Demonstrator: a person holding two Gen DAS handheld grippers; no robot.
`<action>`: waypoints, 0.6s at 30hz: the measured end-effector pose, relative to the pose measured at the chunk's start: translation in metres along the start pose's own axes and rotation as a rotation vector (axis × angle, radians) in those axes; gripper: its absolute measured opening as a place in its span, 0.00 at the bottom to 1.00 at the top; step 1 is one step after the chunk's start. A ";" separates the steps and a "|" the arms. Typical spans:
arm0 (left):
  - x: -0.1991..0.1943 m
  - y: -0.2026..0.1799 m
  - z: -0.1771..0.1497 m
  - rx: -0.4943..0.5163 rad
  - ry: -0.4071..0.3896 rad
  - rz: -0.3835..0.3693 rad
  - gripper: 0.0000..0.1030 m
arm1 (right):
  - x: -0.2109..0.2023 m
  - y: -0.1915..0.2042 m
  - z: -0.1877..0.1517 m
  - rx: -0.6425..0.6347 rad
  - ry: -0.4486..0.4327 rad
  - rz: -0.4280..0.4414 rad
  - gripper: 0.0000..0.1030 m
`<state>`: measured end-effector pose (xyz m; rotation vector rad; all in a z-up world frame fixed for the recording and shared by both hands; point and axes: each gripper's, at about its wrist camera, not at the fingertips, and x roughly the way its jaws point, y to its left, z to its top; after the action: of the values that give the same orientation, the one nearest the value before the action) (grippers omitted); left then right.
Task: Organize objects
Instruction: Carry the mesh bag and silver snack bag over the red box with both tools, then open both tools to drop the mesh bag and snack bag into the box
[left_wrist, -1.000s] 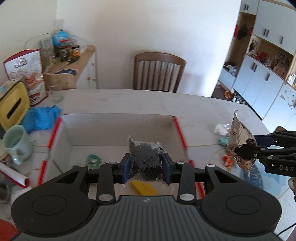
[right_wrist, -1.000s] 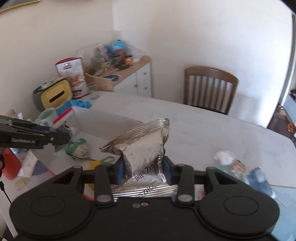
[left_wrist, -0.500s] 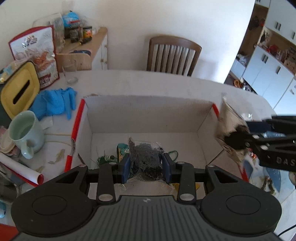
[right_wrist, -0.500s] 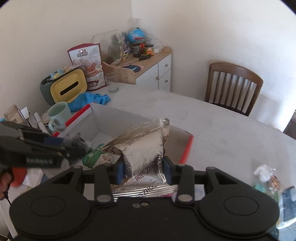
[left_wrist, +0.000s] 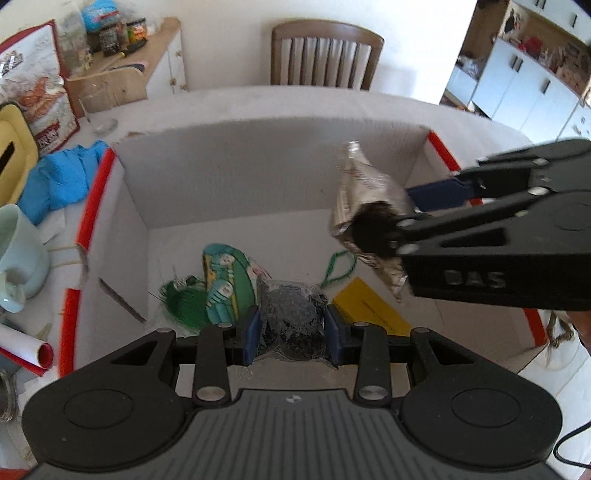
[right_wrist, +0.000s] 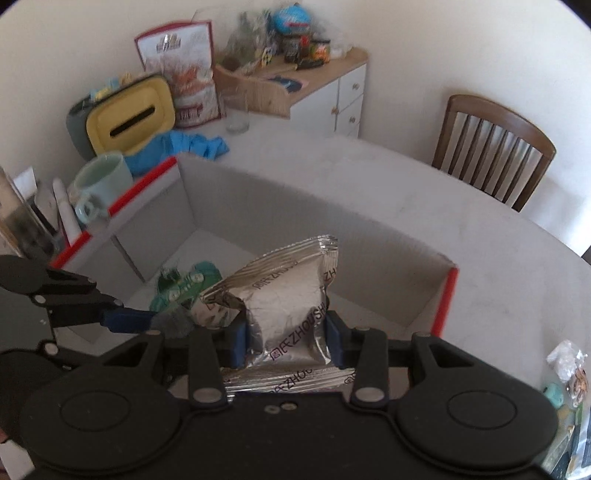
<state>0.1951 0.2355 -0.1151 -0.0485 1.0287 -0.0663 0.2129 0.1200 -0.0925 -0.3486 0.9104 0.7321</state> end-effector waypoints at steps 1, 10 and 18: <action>0.002 0.000 0.000 0.002 0.007 0.000 0.35 | 0.004 0.001 0.000 -0.004 0.009 -0.008 0.40; 0.021 -0.003 -0.002 -0.003 0.076 0.003 0.35 | 0.027 0.002 -0.003 0.006 0.068 -0.028 0.40; 0.022 -0.004 -0.004 0.001 0.090 -0.001 0.35 | 0.032 0.000 -0.005 0.023 0.080 -0.022 0.45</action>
<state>0.2031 0.2294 -0.1358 -0.0449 1.1185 -0.0703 0.2229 0.1306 -0.1215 -0.3695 0.9886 0.6907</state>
